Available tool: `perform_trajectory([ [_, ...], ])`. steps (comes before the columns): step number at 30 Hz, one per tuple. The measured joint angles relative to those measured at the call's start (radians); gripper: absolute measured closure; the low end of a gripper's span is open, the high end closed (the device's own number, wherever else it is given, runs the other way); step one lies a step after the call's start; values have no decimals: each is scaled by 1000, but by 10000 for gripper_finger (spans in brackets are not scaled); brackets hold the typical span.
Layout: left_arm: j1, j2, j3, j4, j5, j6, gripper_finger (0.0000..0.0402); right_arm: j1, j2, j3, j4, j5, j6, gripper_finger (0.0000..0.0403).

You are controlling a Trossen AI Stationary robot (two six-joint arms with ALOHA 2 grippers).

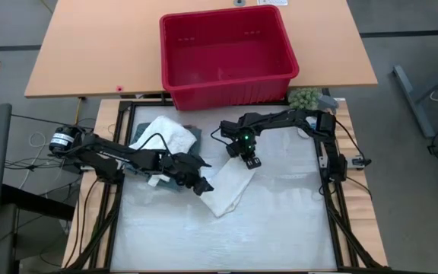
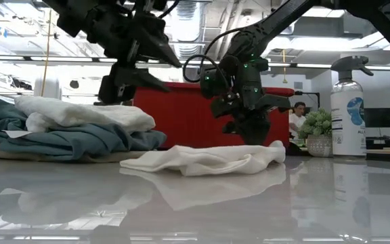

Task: Fold Laundry from Bin
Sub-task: Fold the white underwear in the red bin

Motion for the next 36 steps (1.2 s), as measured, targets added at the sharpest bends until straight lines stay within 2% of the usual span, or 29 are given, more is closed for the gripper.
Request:
perform_trajectory([
  [4,-3,0,0,10,-77,-24,206,-21,0,2,-3,1,1,388],
  [12,22,3,0,41,-246,74,200,-94,-53,111,-103,51,84,356],
  [16,54,5,0,39,-264,101,200,-136,-124,161,-121,32,125,349],
  [21,83,5,0,25,-263,121,200,-197,-189,184,-153,56,259,335],
  [24,90,5,0,25,-264,166,200,-251,-204,186,-214,41,328,298],
  [29,89,5,0,25,-263,203,200,-311,-202,155,-210,18,434,188],
  [33,89,5,0,25,-263,225,200,-320,-190,101,-111,18,459,111],
  [36,90,5,0,25,-263,232,200,-311,-190,46,8,71,516,90],
])
